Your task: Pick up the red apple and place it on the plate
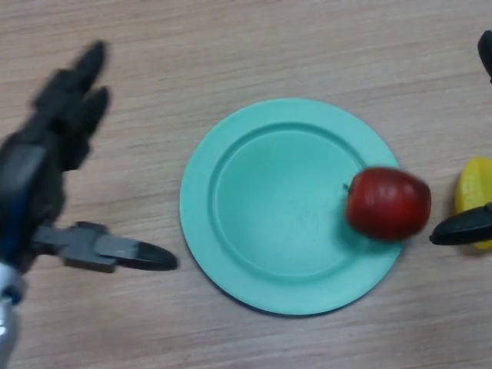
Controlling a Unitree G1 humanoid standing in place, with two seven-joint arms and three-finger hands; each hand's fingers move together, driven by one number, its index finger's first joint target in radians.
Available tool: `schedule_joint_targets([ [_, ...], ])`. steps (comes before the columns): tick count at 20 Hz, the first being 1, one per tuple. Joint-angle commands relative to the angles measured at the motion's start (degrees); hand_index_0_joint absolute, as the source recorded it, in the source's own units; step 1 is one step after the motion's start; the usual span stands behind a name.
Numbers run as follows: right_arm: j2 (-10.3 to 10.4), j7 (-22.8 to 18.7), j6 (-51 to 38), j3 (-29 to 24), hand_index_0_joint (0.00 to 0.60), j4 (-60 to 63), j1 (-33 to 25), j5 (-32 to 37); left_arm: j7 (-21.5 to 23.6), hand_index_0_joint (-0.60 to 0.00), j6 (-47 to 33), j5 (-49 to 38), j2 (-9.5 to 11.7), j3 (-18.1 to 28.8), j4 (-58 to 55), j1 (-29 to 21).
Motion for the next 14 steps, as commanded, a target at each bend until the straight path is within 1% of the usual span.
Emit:
schedule_joint_targets([
  [1,-1.0,0.5,-7.9,-1.7,0.000,-2.5,-1.7,-0.1,2.1,0.000,-13.3,-3.9,2.3,5.5,-2.3,0.1],
  [2,-0.8,0.3,-7.6,-1.1,0.000,-2.5,-2.1,0.0,2.4,0.000,-14.2,-5.3,2.7,6.8,-1.8,0.7],
  [3,-0.7,0.3,-7.7,-0.7,0.000,-2.4,-2.2,-0.2,2.2,0.000,-11.7,-7.4,3.1,7.8,-2.8,0.9],
  [4,-0.5,0.2,-7.6,-0.3,0.000,-2.5,-2.3,-0.3,2.3,0.000,-7.9,-10.6,3.9,9.8,-4.3,0.5],
  [6,0.1,0.2,-7.8,0.6,0.000,-2.7,-2.0,-0.8,2.7,0.000,-6.4,-12.3,4.5,10.9,-5.2,-0.1],
  [9,0.3,-0.1,-7.1,0.9,0.000,-2.9,-2.5,-0.3,2.4,0.000,-8.1,-11.8,4.5,10.7,-4.7,-0.1],
  [14,1.3,0.0,-7.8,1.0,0.000,-3.9,-0.7,1.1,2.9,0.000,-8.9,-11.0,4.1,10.1,-5.4,0.4],
])
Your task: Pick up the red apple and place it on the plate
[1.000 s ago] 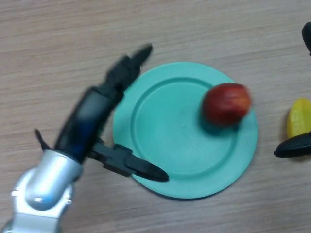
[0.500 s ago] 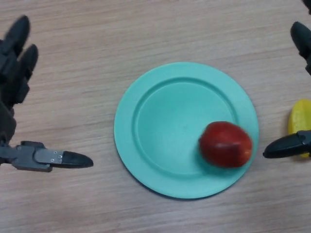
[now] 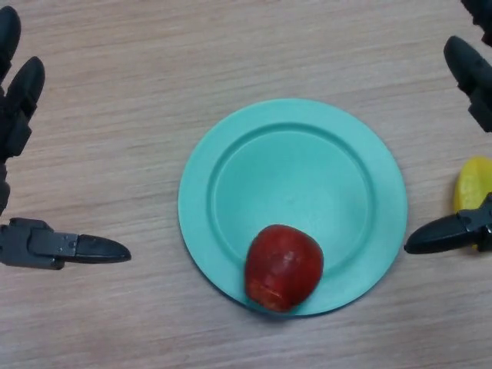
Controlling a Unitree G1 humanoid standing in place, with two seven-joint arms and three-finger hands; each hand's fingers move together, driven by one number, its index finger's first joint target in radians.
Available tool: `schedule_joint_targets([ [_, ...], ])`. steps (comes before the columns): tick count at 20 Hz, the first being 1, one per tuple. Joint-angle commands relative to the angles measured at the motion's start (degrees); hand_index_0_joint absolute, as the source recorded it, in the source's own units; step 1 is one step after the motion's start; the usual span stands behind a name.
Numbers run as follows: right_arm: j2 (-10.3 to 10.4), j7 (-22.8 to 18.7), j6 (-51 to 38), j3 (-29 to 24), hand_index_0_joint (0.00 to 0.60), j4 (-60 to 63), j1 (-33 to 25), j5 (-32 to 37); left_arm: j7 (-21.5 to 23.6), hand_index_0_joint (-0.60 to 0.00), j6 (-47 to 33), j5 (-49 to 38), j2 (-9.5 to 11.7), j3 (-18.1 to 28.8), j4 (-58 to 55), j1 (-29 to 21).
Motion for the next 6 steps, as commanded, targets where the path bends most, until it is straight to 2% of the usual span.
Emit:
schedule_joint_targets([
  [1,-0.8,-0.4,-8.0,-2.7,0.000,-3.4,-0.9,2.9,1.6,0.000,-6.3,-0.8,1.6,3.0,-3.8,-0.6],
  [6,-0.8,-0.3,-8.9,-2.3,0.000,-2.1,-0.8,2.6,1.7,0.000,-5.3,0.2,1.5,2.7,-5.1,-0.6],
])
